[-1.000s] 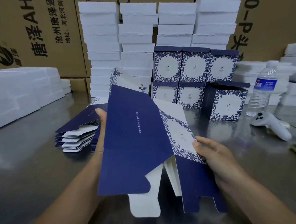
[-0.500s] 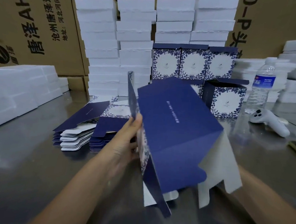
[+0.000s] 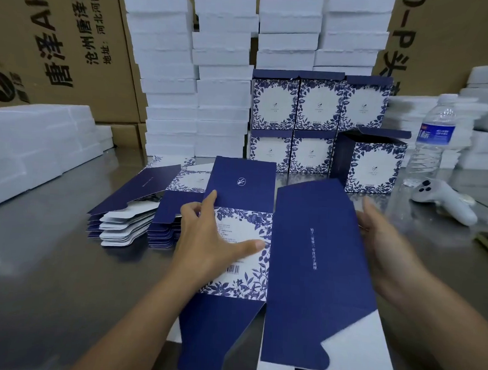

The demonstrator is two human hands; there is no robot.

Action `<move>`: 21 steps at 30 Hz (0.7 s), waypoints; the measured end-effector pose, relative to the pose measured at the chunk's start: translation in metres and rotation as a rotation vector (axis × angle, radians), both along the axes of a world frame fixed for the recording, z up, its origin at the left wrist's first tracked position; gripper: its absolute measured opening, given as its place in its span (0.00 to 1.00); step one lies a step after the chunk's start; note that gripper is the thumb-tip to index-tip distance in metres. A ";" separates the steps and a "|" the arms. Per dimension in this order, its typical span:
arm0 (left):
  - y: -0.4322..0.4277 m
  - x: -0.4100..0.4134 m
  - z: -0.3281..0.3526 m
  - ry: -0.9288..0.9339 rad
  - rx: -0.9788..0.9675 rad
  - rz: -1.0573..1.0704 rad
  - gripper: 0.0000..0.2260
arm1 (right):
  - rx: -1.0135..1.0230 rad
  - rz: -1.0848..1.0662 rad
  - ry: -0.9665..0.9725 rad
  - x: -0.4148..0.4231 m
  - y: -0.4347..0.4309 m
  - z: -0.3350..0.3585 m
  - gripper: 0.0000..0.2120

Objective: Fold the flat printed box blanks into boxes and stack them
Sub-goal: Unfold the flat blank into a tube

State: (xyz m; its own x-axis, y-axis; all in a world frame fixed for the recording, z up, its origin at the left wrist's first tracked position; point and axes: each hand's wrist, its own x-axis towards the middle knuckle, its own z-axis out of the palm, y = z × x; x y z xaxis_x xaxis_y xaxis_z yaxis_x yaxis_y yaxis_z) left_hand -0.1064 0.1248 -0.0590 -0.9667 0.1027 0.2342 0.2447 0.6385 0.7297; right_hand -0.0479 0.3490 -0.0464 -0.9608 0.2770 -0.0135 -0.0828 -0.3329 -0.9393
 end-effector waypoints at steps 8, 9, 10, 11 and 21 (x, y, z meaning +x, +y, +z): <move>-0.006 -0.009 0.009 -0.096 0.454 0.139 0.19 | 0.220 -0.178 -0.073 -0.001 0.012 -0.009 0.18; -0.007 -0.012 0.009 -0.122 0.486 0.125 0.19 | 0.220 -0.189 -0.073 -0.002 0.012 -0.008 0.18; -0.008 -0.011 0.009 -0.136 0.505 0.088 0.21 | 0.221 -0.188 -0.068 -0.002 0.012 -0.008 0.18; -0.008 -0.011 0.008 -0.128 0.512 0.054 0.21 | 0.222 -0.189 -0.067 -0.002 0.012 -0.008 0.19; -0.014 -0.012 0.007 -0.079 0.701 0.085 0.14 | 0.382 -0.198 -0.087 -0.001 0.004 -0.005 0.18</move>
